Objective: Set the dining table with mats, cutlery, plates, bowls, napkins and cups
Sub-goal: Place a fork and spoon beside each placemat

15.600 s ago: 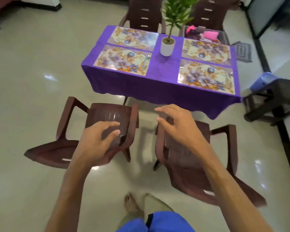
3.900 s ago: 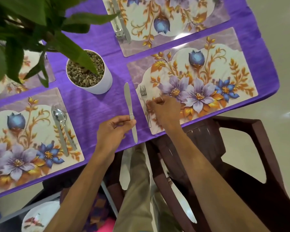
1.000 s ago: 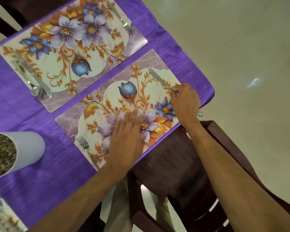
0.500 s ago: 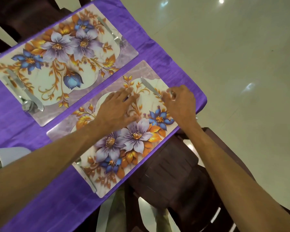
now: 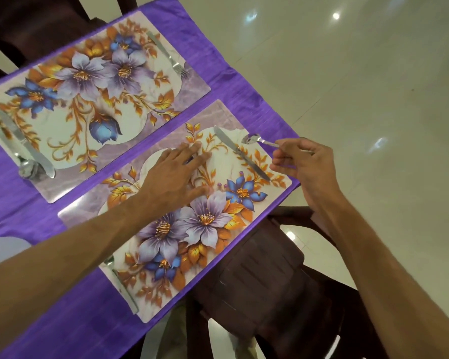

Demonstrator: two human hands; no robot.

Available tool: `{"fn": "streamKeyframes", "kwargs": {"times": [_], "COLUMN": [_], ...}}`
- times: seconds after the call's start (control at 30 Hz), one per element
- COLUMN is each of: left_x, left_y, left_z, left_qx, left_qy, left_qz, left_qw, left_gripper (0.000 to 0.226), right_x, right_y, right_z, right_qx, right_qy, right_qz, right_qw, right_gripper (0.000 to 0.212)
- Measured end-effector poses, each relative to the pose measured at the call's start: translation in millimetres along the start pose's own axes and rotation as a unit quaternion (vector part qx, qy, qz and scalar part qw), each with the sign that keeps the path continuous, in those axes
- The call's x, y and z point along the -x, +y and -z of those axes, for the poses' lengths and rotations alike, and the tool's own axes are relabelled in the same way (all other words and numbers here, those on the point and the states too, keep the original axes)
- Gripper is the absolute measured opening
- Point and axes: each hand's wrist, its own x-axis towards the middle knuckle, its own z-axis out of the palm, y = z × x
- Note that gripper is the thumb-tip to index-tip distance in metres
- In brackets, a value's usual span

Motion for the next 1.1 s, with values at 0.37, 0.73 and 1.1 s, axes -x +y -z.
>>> {"fn": "streamKeyframes", "kwargs": {"times": [0.37, 0.73, 1.1], "left_x": [-2.0, -3.2, -1.0], "left_y": [-0.4, -1.3, -3.5], "left_z": [-5.2, -7.3, -8.3], "left_qx": [0.024, 0.036, 0.025], "left_qy": [0.001, 0.003, 0.005], "left_qz": [0.005, 0.007, 0.002], "left_qw": [1.0, 0.999, 1.0], "left_gripper": [0.098, 0.098, 0.094], "right_x": [-19.2, -45.5, -0.2], "right_y": [69.0, 54.7, 70.8], "right_z": [-18.3, -35.3, -27.7], "right_qx": [0.466, 0.421, 0.465], "right_qy": [-0.01, 0.035, 0.086], "right_qz": [0.275, 0.237, 0.28], "right_qw": [0.841, 0.875, 0.836], "right_gripper": [0.028, 0.022, 0.027]}}
